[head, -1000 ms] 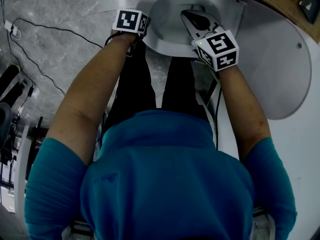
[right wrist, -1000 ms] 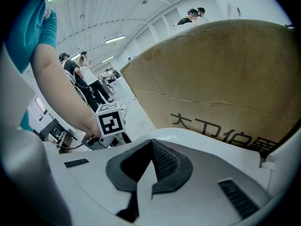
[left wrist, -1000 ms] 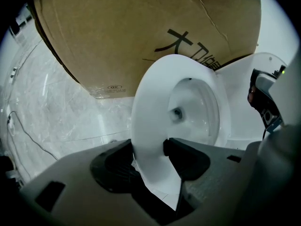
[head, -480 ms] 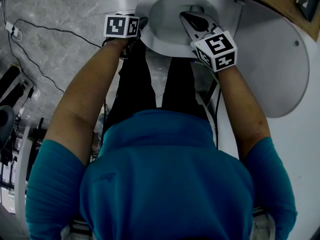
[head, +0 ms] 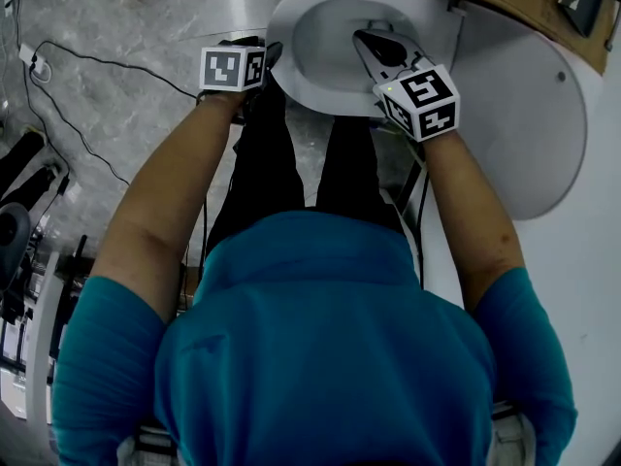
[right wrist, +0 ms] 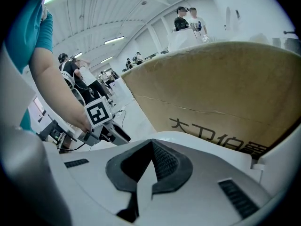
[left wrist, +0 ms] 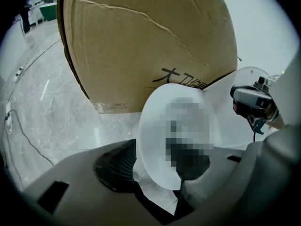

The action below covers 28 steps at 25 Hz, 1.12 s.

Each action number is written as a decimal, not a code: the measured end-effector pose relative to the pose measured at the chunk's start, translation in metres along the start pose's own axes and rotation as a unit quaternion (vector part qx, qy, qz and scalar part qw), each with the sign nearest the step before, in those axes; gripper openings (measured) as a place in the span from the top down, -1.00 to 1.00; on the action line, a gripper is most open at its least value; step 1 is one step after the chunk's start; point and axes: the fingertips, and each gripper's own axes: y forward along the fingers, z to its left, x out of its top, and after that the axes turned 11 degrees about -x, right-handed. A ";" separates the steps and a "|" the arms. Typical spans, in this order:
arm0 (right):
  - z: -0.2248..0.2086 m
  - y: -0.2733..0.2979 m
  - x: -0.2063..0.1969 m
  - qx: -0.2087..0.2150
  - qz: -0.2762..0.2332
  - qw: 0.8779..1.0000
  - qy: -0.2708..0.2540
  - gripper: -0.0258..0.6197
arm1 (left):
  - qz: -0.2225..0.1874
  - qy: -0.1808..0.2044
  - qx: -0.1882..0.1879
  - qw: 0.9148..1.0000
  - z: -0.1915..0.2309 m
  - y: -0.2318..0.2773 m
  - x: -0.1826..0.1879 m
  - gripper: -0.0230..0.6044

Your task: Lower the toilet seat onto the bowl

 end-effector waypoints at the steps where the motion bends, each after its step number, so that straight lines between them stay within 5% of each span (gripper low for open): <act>1: 0.000 -0.002 0.001 -0.001 0.000 1.000 0.000 0.95 | -0.005 0.003 0.001 1.000 -0.001 -0.004 0.001 0.24; 6: -0.001 -0.013 0.004 -0.007 -0.001 1.000 0.001 0.95 | -0.033 0.016 -0.010 0.999 -0.016 -0.024 0.011 0.34; 12: -0.002 -0.032 0.017 -0.018 -0.009 1.000 0.007 0.95 | -0.103 0.066 -0.038 0.992 -0.058 -0.059 0.046 0.88; 28: -0.010 -0.101 0.071 -0.041 -0.074 0.996 0.015 0.95 | -0.253 0.208 -0.120 0.937 -0.194 -0.152 0.130 0.92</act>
